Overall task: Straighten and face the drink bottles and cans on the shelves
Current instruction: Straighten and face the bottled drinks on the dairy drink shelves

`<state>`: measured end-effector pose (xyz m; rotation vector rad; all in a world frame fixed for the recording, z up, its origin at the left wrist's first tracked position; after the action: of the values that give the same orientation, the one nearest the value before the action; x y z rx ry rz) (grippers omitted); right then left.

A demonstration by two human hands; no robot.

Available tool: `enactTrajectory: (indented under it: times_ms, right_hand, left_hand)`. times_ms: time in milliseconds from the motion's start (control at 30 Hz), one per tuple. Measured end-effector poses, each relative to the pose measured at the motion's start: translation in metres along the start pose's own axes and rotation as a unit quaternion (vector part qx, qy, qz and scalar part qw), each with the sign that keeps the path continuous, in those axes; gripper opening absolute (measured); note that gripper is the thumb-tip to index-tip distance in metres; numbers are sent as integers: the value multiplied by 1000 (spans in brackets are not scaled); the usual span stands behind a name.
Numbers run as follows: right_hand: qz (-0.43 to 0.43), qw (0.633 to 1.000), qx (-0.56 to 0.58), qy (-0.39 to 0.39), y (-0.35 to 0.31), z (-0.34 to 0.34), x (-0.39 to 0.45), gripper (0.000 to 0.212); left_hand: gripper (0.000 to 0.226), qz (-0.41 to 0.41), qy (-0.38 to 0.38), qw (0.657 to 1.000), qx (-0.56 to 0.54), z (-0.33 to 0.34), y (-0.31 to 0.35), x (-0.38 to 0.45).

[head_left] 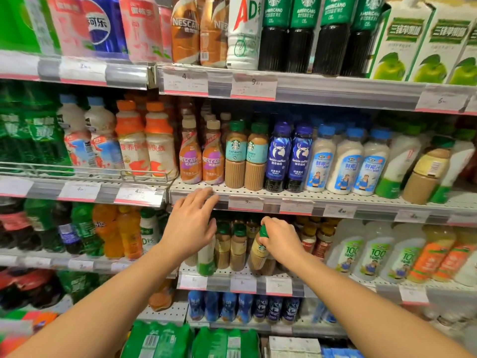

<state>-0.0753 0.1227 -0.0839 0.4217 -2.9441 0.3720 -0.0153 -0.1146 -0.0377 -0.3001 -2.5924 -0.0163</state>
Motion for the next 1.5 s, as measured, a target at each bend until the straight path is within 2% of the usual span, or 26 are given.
enactTrajectory:
  times_ms: [133, 633, 867, 967, 1100, 1200, 1333, 1500]
  right_hand:
    - [1, 999, -32, -9, -5, 15, 16, 27]
    - [-2, 992, -87, -95, -10, 40, 41, 15]
    - [-3, 990, -88, -107, -11, 40, 42, 25]
    - [-13, 990, -103, -95, -14, 40, 40, 27]
    - [-41, 991, -124, -36, -33, 33, 34, 33]
    - [-91, 991, -101, -4, -55, 31, 34, 33]
    - [-118, 992, -35, -37, -86, 36, 46, 41]
    - [-81, 992, -2, -94, -122, 53, 63, 55]
  left_hand:
    - [60, -9, -22, 1000, -3, 8, -12, -2]
    - [60, -10, -5, 999, -41, 13, -21, -1]
    - [60, -4, -9, 998, -63, 11, -26, -2]
    - [59, 2, -4, 994, -107, 9, -32, -2]
    - [55, 38, -20, 984, -173, 10, -46, -6]
    - [51, 71, 2, 985, -155, 12, -57, -17]
    - [52, 19, 43, 991, -129, 6, -68, -20]
    - [57, 5, 29, 995, -96, 6, -70, -20]
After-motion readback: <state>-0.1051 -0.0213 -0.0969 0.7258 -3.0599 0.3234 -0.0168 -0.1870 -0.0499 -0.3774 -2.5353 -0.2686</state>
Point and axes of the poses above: each hand's wrist, its own x-axis towards the middle knuckle, its own z-axis out of the palm, y = z × x, the point moved 2 cm from there along x, towards the middle knuckle, and after that the axes turned 1 degree about z, right-handed, at the moved point
